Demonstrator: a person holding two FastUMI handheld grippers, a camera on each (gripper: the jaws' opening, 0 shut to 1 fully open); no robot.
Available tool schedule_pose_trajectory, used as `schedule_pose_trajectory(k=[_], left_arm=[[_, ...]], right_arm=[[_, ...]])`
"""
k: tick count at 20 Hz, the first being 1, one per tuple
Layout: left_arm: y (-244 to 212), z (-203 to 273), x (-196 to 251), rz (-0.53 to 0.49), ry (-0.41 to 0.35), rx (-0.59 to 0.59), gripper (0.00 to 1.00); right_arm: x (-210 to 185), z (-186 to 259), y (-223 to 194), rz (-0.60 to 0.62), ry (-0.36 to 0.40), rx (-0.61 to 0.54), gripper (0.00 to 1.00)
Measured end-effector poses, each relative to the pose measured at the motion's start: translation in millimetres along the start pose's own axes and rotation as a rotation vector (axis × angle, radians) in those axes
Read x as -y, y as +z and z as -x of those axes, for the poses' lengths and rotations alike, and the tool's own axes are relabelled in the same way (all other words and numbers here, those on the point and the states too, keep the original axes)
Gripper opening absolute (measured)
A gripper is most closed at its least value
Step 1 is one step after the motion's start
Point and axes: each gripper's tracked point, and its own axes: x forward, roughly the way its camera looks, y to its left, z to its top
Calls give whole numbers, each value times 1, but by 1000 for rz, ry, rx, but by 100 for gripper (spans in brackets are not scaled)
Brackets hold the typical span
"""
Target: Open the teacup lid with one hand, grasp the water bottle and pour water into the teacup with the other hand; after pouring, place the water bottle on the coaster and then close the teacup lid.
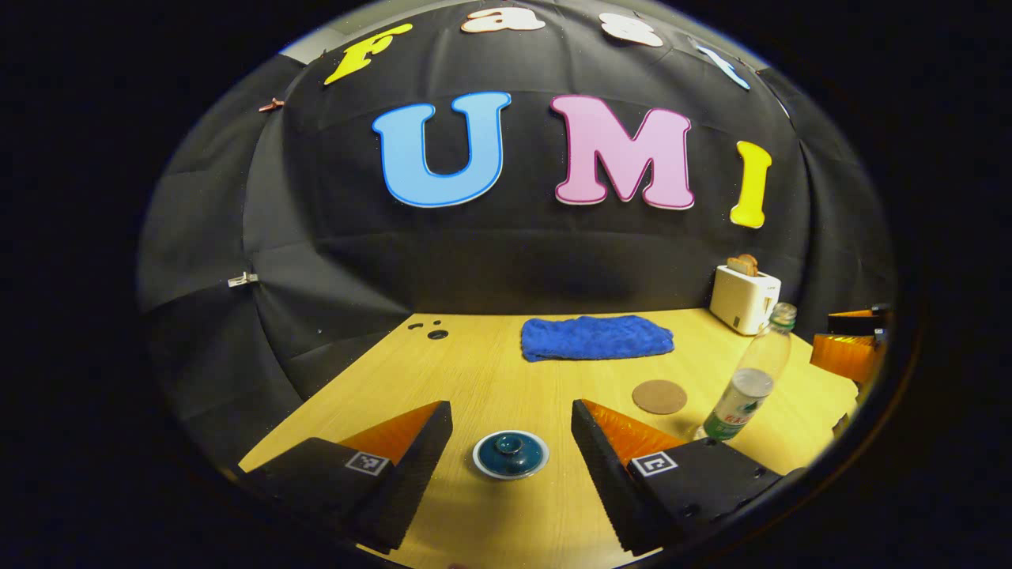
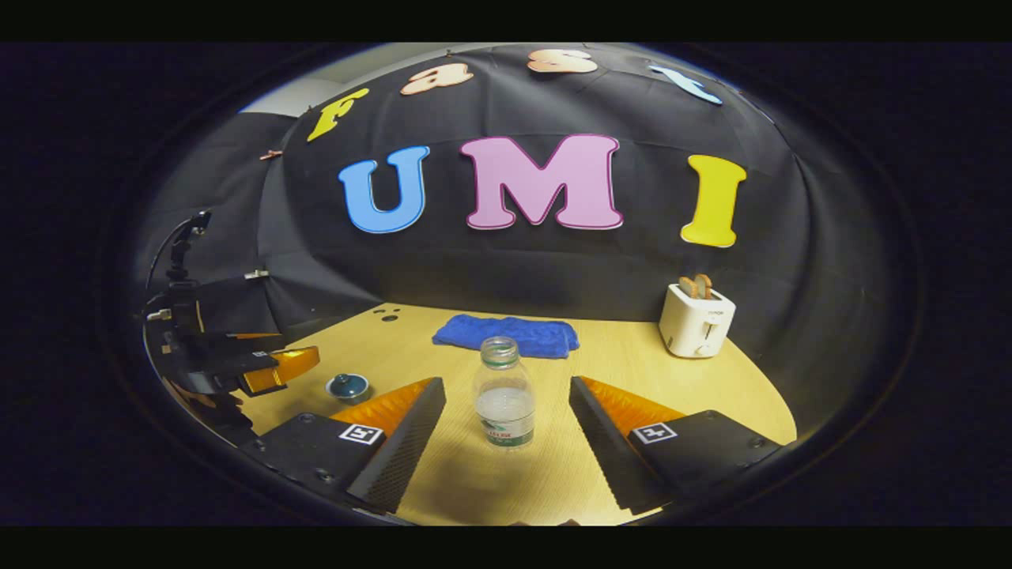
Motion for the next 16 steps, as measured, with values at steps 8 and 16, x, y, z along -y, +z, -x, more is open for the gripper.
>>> schedule_pose_trajectory(k=[8, 16], left_arm=[[-38, -50, 6, -50, -21, -23, 81], [-56, -66, 13, -36, -34, -61, 64]], right_arm=[[-9, -32, -26, 43, 26, -40, 98], [-13, -42, -37, 21, 24, -52, 98]])
